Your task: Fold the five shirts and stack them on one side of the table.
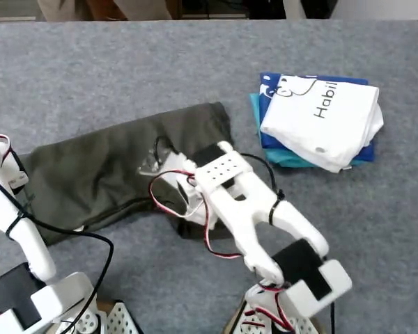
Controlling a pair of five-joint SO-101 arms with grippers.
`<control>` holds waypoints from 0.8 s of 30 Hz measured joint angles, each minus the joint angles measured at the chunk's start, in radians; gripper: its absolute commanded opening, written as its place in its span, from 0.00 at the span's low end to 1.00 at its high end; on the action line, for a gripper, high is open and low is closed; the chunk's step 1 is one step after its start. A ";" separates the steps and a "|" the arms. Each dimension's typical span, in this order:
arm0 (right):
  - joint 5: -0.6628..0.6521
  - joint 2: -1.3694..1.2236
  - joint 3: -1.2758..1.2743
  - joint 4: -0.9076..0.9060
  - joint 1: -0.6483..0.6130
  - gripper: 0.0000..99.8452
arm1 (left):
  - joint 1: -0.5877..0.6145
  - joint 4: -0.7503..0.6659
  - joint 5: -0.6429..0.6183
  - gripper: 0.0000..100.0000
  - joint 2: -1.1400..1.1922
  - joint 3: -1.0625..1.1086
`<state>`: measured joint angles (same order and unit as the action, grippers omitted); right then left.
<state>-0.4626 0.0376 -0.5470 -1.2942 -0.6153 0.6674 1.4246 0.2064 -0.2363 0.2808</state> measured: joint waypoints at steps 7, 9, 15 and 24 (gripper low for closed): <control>0.000 -0.003 0.092 0.008 -0.046 0.18 | 0.000 0.000 0.000 0.02 0.000 0.000; 0.000 -0.029 0.097 0.008 -0.080 0.18 | 0.000 0.000 0.000 0.02 0.000 0.000; 0.000 -0.121 0.098 0.058 -0.137 0.17 | 0.000 0.005 0.000 0.02 0.000 0.000; 0.000 -0.178 0.098 0.084 -0.137 0.04 | 0.000 0.023 0.000 0.02 0.003 0.000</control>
<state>-0.4626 -0.1404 -0.4488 -1.2098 -0.7518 0.6674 1.4477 0.2064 -0.2332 0.2808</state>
